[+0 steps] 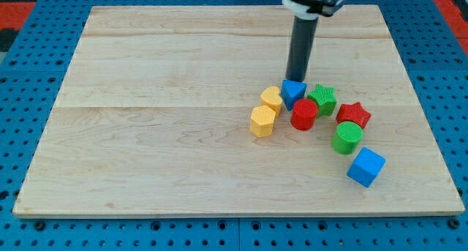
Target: Place the green star on the top left of the board
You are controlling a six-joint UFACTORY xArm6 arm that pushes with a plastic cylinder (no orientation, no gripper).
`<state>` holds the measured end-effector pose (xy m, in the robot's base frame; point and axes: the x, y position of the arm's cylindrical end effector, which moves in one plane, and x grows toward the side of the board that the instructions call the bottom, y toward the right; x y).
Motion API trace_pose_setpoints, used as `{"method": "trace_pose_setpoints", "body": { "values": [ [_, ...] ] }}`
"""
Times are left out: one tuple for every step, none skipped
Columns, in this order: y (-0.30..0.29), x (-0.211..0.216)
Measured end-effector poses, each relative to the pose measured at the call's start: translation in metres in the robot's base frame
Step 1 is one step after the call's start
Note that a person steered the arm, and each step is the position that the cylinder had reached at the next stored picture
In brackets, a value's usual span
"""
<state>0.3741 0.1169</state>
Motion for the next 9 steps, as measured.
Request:
{"method": "trace_pose_setpoints", "body": {
  "values": [
    [0.081, -0.010],
    [0.090, 0.036],
    [0.053, 0.067],
    [0.031, 0.080],
    [0.002, 0.080],
    [-0.010, 0.069],
    [-0.063, 0.045],
    [-0.107, 0.033],
    [-0.112, 0.000]
  ]
}}
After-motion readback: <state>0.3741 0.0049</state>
